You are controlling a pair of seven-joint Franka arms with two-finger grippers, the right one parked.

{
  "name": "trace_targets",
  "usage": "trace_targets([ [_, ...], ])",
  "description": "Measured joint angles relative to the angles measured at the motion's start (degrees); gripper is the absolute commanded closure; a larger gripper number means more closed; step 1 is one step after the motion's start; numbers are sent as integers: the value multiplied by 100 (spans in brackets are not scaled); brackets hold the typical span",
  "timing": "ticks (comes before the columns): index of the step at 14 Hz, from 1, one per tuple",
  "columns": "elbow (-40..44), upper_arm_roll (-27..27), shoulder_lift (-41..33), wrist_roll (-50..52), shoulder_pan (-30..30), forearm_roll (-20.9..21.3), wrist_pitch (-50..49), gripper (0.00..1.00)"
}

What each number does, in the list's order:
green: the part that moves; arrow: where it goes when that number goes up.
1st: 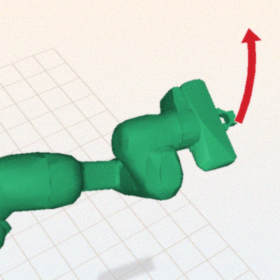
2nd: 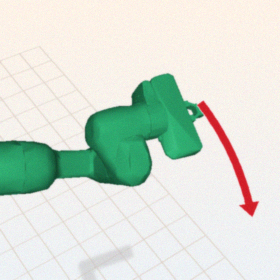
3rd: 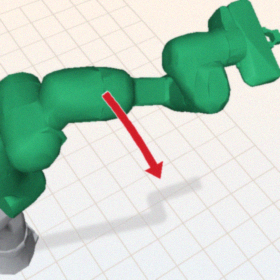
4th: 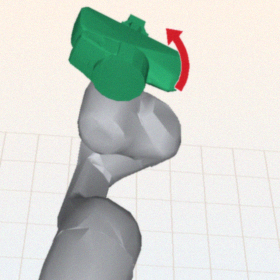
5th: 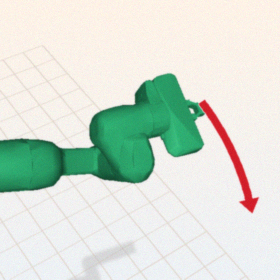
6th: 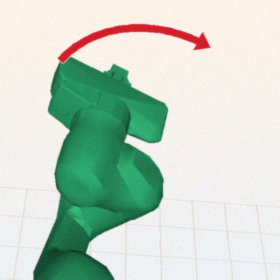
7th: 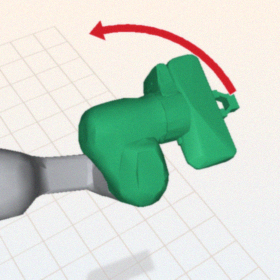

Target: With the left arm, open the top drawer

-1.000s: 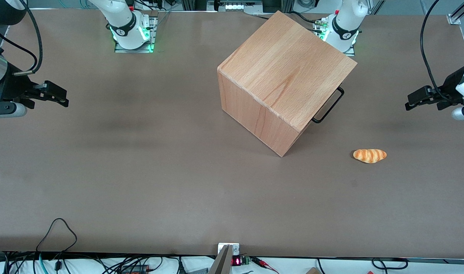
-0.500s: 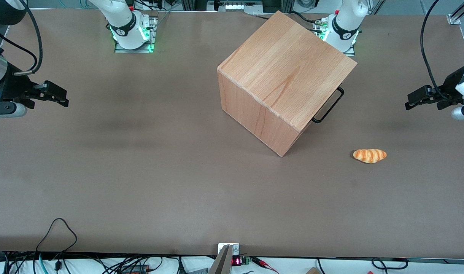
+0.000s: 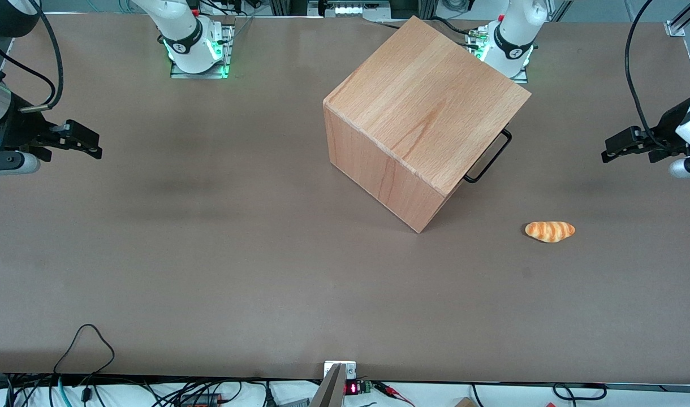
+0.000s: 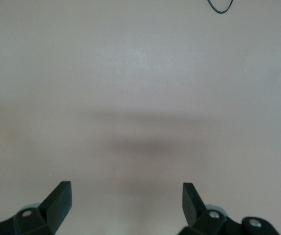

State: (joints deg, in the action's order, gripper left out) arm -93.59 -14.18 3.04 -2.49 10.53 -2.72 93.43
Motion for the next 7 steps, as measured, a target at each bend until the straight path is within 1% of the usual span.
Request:
trace_targets([
  [4,-369,112,167,-9,45,-327,3,0],
  [7,-512,461,299,-11,82,-390,106,0],
])
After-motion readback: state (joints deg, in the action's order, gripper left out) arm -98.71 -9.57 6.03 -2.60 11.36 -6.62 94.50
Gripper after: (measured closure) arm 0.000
